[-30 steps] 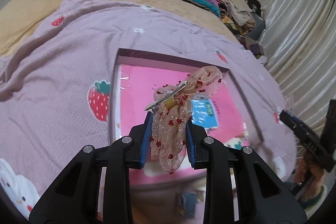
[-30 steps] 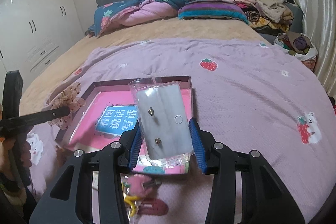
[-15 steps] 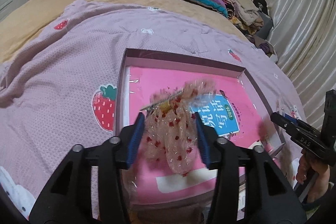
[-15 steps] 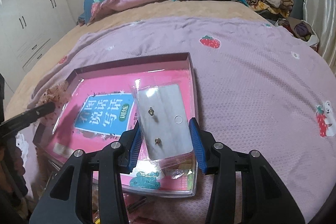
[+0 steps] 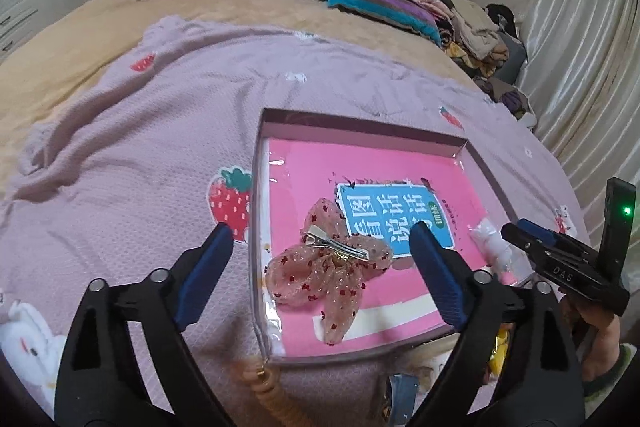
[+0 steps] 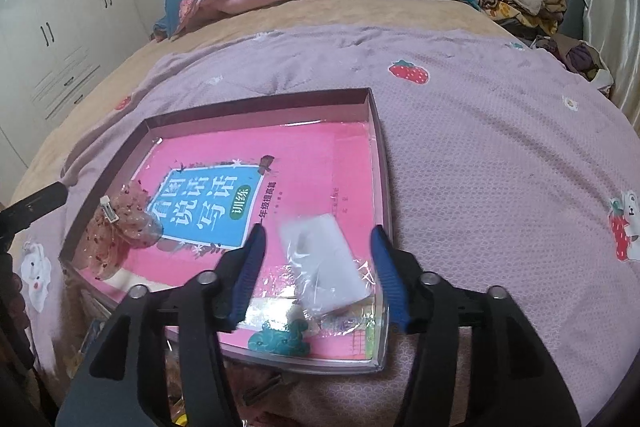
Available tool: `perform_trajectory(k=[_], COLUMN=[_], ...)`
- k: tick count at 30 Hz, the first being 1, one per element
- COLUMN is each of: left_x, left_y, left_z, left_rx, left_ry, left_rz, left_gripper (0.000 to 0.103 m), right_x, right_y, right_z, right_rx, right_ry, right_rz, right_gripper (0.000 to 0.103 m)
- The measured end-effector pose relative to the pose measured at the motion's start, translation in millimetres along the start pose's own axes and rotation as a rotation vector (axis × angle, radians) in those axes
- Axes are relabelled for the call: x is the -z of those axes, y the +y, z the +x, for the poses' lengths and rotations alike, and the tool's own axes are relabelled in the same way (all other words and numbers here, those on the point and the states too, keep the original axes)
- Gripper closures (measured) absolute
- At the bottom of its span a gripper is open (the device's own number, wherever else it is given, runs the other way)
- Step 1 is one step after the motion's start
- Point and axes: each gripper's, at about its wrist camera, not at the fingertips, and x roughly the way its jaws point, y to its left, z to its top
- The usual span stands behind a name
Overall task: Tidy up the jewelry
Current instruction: 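Open the left tool to drop the bow clip while the right releases the earring bag, then withdraw both open tools from the box toward the remaining jewelry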
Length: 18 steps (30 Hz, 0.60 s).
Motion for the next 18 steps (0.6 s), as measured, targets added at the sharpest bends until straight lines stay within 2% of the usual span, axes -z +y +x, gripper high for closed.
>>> perform_trajectory(k=[3, 11, 18], left_x=[-0.1, -4.2, -2.5], left_y=[-0.6, -2.2, -12.1], left_z=[-11.7, -46.1, -69.7], left_rx=[-0.026, -0.046, -0.044], left_ry=[-0.03, -0.093, -0.13], left_rz=[-0.004, -0.018, -0.001], left_gripper=[0.01, 0.01, 0.01], right_x=[0.1, 3.3, 4.0], right_y=[-1.9, -4.4, 1.5], right_z=[-7.2, -46.9, -85.8], right_rx=[-0.01, -0.004, -0.004], right_ry=[-0.018, -0.103, -0.167], right_rz=[0.009, 0.024, 0.007], right_gripper=[0.039, 0.023, 0.02])
